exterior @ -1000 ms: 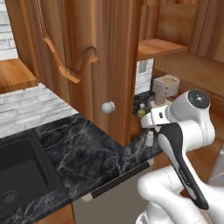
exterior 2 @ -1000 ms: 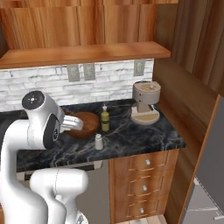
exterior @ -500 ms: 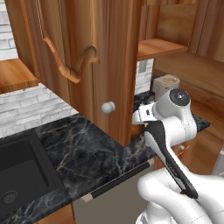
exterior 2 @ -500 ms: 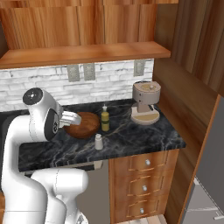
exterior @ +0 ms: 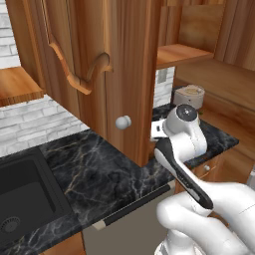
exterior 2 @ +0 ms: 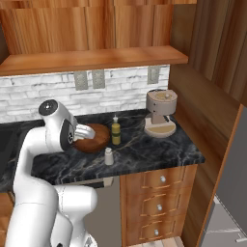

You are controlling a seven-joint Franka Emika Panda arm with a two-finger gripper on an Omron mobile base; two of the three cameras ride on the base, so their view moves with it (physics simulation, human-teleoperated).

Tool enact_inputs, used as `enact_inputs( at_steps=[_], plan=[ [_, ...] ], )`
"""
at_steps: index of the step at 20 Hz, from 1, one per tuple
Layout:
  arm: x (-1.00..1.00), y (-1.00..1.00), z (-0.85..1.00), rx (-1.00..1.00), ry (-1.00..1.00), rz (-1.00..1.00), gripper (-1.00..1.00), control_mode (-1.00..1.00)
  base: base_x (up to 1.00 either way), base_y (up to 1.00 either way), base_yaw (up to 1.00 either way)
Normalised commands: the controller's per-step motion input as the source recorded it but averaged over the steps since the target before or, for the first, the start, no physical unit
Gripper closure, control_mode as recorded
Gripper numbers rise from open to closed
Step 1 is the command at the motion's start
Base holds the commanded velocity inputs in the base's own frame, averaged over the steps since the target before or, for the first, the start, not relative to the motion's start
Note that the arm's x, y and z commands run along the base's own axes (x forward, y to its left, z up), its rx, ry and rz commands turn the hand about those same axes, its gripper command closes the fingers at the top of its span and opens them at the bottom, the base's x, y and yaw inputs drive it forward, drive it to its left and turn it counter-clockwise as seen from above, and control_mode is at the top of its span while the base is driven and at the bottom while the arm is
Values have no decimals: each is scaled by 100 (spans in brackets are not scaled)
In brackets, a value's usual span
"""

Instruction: Retrieve the bottle and the shaker from the cabinet and place them next to the mixing bowl on the counter. Then add garlic from the fridge to the mixing bowl.

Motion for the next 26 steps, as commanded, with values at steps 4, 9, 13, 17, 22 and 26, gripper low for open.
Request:
enact_inputs(
  at_steps=[4,9,13,17,22,26],
  plan=[
    [60,3,-24,0,8,-4,100,-100,0,0,0],
    [49,10,-18,0,6,-2,100,-100,0,0,0],
    [42,6,-29,0,4,-1,100,-100,0,0,0],
    [37,0,-36,0,4,-1,100,-100,0,0,0],
    [27,0,-38,0,4,0,100,-100,0,0,0],
    [25,0,-33,0,5,0,100,-100,0,0,0]
  ],
)
